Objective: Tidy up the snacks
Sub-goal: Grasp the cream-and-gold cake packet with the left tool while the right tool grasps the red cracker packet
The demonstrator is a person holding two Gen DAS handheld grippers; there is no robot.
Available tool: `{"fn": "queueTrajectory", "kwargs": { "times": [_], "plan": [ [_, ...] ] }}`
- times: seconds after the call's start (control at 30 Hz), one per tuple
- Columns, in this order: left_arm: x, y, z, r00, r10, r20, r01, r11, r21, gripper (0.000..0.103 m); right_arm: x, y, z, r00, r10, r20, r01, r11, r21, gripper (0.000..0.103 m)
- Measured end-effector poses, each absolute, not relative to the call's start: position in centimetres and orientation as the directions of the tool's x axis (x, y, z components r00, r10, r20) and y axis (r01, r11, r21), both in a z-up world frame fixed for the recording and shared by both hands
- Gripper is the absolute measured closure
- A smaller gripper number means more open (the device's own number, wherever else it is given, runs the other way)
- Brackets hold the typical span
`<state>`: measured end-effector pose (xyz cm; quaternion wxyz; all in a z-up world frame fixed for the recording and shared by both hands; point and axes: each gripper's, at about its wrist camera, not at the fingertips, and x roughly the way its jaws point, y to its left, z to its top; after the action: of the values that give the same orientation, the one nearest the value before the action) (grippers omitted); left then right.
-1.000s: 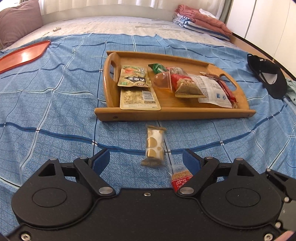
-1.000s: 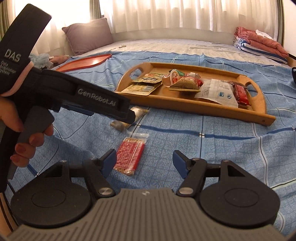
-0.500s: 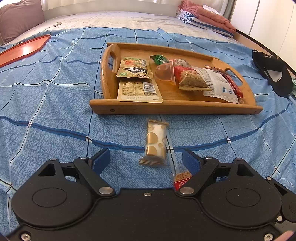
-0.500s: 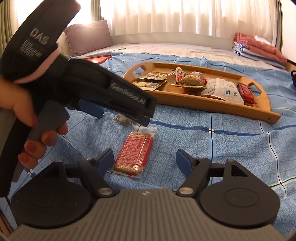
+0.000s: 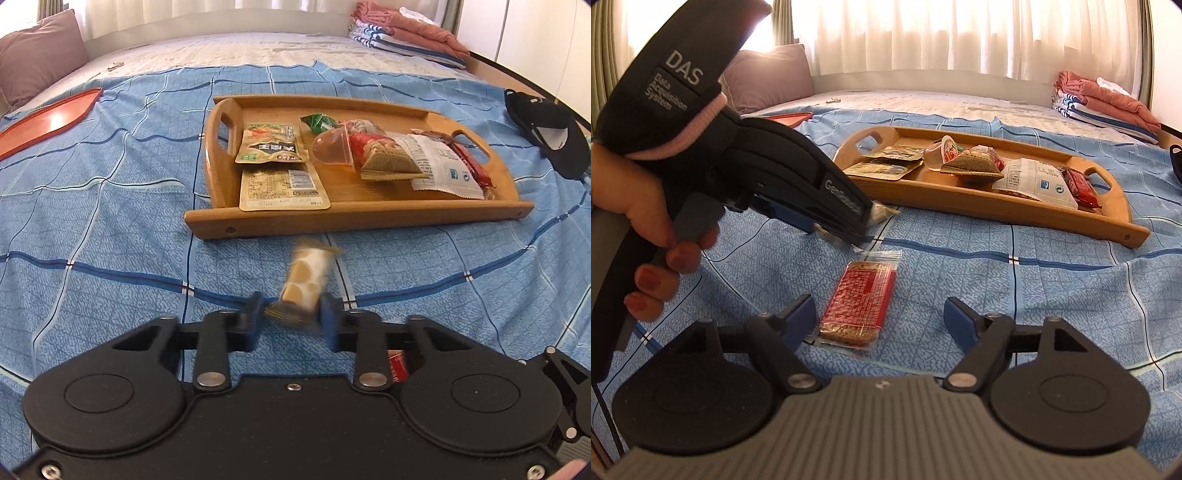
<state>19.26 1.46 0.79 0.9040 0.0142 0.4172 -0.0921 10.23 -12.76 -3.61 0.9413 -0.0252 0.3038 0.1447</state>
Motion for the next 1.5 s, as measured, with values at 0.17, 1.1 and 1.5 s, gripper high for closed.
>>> {"fn": "queueTrajectory", "kwargs": {
  "times": [0.17, 1.1, 1.5],
  "plan": [
    [18.8, 2.1, 1.0, 0.637, -0.168, -0.752, 0.179, 0.981, -0.068, 0.076, 10.2, -12.8, -3.4, 0.774, 0.255, -0.579, -0.282, 0.958, 0.045, 0.03],
    [14.9, 2.3, -0.1, 0.737, -0.131, -0.663, 0.194, 0.981, 0.021, 0.056, 11.1, -14.0, -2.8, 0.806, 0.18, -0.563, -0.209, 0.978, 0.014, 0.044],
    [15.1, 2.4, -0.4, 0.75, -0.145, -0.645, 0.186, 0.982, -0.004, 0.074, 11.9, -14.4, -2.5, 0.793, 0.196, -0.576, -0.199, 0.978, 0.059, 0.062]
  ]
}}
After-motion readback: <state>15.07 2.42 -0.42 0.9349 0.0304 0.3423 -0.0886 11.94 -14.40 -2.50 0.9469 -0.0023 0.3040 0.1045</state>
